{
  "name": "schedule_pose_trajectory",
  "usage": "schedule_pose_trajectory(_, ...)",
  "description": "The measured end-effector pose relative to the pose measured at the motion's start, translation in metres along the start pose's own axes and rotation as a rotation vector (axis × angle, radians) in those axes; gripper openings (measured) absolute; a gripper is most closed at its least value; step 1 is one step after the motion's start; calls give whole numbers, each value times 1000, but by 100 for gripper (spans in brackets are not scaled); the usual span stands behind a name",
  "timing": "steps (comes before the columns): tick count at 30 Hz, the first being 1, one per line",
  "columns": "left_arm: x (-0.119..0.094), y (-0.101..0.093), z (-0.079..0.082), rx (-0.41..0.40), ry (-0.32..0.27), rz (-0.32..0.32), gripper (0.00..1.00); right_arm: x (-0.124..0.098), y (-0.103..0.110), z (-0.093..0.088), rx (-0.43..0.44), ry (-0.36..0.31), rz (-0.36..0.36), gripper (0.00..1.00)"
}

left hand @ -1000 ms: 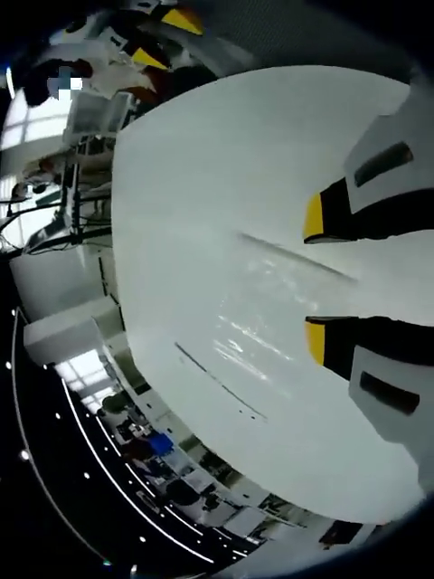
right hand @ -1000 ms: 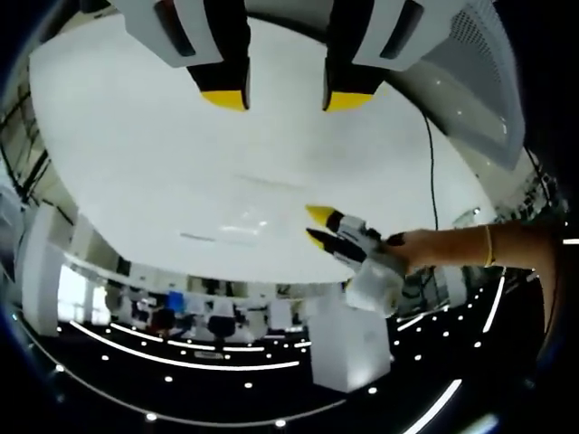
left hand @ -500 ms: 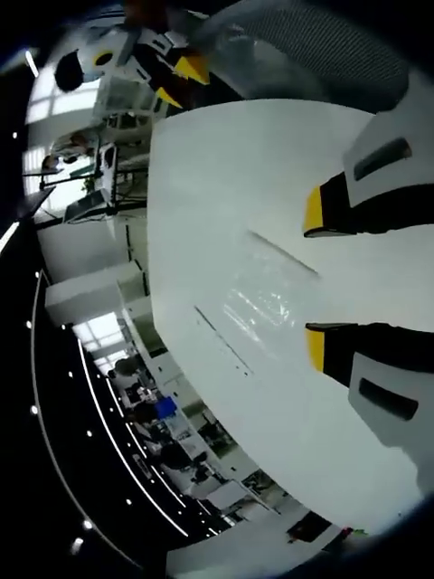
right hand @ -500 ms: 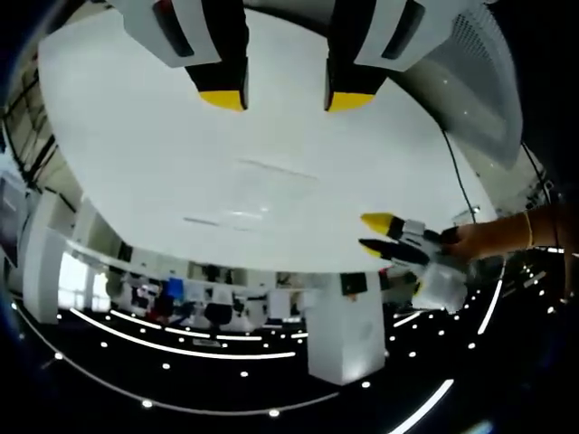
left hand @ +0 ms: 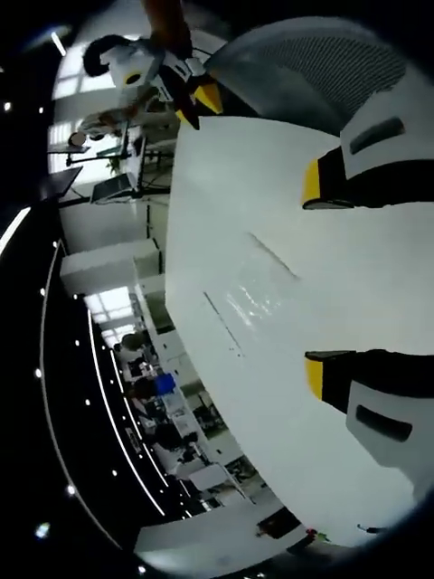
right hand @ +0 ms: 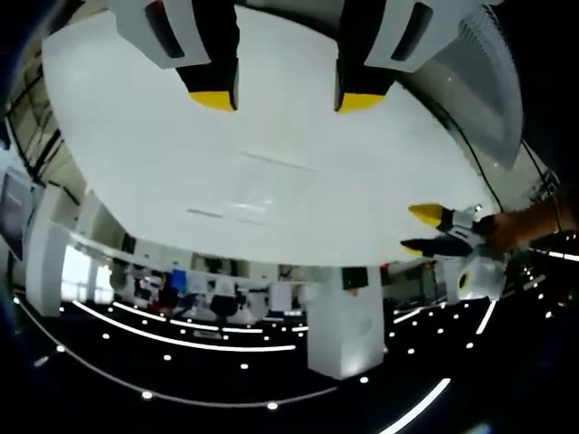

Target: Open the resealable bag by pulling the two sides of the seal apart until the entire bag opening is separated and visibly accessible.

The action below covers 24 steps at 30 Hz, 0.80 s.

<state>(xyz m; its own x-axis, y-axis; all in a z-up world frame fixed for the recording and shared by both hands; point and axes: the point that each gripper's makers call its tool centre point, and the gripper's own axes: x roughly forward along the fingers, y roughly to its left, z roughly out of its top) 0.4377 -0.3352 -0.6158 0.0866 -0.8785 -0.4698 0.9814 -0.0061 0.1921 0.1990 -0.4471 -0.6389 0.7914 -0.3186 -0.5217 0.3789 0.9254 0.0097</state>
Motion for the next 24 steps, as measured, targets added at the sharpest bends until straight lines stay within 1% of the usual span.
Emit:
schedule_pose_trajectory(3, -11, -2, -10, -46, -5, 5, 67, 0, -1, -2, 10, 10, 0, 41)
schedule_pose_trajectory(7, -28, -7, -19, -59, 3, 13, 73, -3, -4, 2, 34, -1, -15, 41)
schedule_pose_trajectory(9, -32, -8, -22, -69, 0, 11, 75, -5, -4, 2, 42, -7, -18, 41)
schedule_pose_trajectory(11, -40, -9, -25, -117, -18, 12, 78, -7, -3, 2, 44, -10, -21, 41)
schedule_pose_trajectory(13, -44, -9, -28, -135, -23, 20, 81, -8, -3, 2, 42, -9, -24, 41)
schedule_pose_trajectory(17, -50, -12, -38, -139, -10, 44, 82, -13, 0, 0, 41, -11, -35, 43)
schedule_pose_trajectory(19, -52, -14, -48, -103, 31, 56, 82, -15, 3, -2, 44, -4, -33, 43)
schedule_pose_trajectory(20, -52, -16, -48, -102, 32, 54, 82, -16, 4, -2, 43, -3, -34, 43)
schedule_pose_trajectory(22, -53, -20, -48, -128, 19, 41, 82, -19, 5, -3, 46, -3, -41, 43)
schedule_pose_trajectory(24, -52, -23, -49, -129, 21, 35, 83, -19, 6, -3, 53, -6, -44, 43)
